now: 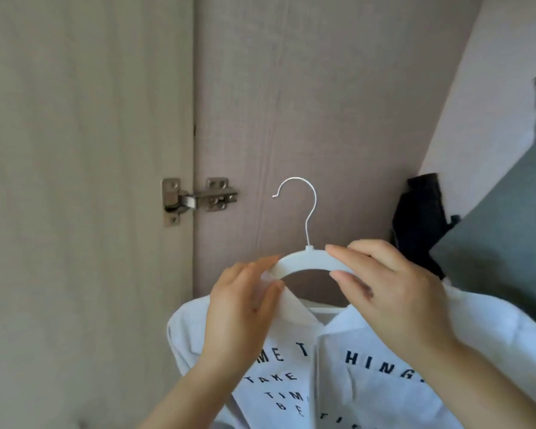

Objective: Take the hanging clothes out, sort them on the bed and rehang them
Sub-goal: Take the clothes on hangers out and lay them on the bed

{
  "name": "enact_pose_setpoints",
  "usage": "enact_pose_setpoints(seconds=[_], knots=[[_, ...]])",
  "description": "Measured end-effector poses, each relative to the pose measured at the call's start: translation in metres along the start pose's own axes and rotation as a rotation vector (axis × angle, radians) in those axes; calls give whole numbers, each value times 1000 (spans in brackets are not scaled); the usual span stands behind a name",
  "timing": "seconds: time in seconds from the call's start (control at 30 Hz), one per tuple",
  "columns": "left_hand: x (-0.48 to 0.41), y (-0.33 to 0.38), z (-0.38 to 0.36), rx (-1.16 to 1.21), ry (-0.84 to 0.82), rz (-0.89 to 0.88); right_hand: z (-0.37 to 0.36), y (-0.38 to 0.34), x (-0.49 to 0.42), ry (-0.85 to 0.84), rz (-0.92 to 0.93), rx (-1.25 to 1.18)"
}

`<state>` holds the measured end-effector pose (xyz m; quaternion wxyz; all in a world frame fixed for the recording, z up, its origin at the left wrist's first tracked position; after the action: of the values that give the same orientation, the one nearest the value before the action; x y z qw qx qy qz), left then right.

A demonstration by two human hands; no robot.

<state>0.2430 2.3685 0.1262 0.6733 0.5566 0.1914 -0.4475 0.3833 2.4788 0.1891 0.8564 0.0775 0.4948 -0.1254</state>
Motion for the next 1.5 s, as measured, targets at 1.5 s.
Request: enact_pose_setpoints(seconds=[1.5], knots=[[447,-116,797,-1224,969,850,-157,-961,154,-873,538,-1622]])
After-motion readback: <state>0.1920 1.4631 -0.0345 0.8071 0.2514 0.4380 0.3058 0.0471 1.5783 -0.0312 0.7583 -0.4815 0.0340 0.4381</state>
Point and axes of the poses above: each hand's wrist, its own x-axis away from the middle knuckle, its own z-axis out of the back of the hand, y = z × x, the point moved 4 cm from there along -x, towards the middle knuckle, and after that the axes turned 6 degrees about -z, right-handed, at the moved point
